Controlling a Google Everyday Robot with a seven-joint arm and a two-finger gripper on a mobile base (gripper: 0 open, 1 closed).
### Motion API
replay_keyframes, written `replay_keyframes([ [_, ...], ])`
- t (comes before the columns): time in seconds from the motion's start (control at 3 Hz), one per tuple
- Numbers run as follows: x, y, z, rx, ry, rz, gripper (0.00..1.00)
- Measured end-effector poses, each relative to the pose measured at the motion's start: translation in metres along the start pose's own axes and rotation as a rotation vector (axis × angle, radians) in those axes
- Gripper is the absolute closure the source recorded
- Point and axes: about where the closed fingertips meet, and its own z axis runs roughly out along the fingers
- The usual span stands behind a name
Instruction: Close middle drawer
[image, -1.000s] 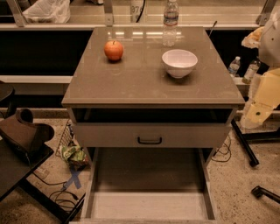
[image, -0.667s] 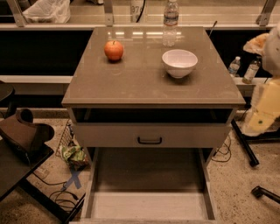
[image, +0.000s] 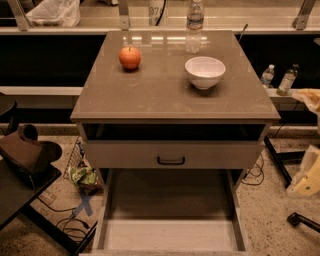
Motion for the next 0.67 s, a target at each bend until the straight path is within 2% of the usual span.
replay_keyframes([
  [0.33,0.032,0.026,0.023,-0.007,-0.037,0.032,0.00],
  [0.67,0.067,0.064,0.049,-0.045,-0.031,0.067,0.18],
])
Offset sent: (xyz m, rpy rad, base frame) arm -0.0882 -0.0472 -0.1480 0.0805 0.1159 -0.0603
